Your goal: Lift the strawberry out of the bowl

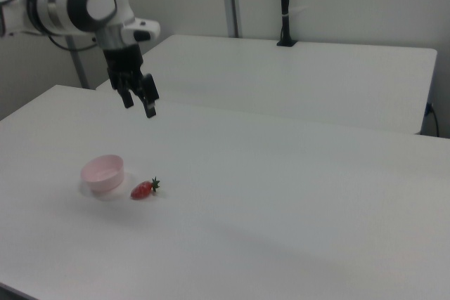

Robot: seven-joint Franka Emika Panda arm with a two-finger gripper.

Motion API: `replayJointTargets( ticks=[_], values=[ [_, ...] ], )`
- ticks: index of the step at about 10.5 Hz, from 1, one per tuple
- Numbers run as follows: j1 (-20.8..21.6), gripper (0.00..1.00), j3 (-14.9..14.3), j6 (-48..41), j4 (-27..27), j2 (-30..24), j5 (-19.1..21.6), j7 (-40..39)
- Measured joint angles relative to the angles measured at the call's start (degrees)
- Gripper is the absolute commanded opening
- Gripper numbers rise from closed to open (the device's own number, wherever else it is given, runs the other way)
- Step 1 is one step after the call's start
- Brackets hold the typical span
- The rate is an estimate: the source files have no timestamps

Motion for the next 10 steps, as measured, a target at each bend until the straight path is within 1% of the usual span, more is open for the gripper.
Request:
replayJointTargets(
  ticks=[2, 4, 5, 6, 8, 10],
  values=[
    [-0.2, 1.0, -2.6, -4.2, 2.4, -3.1, 0.5, 0.1],
    [0.0, 1.0, -5.2, -4.6, 2.9, -5.3, 1.1, 0.0],
    [0.4, 1.0, -6.7, -4.6, 2.9, -6.2, 2.1, -1.8],
    [0.7, 1.0, -7.6, -4.6, 2.9, -6.6, 2.7, -6.0],
    [0.8, 1.0, -8.1, -4.6, 2.9, -6.7, 3.2, -13.3],
    [0.9, 1.0, -8.2, -4.6, 2.9, -6.7, 3.3, -15.0]
  ],
)
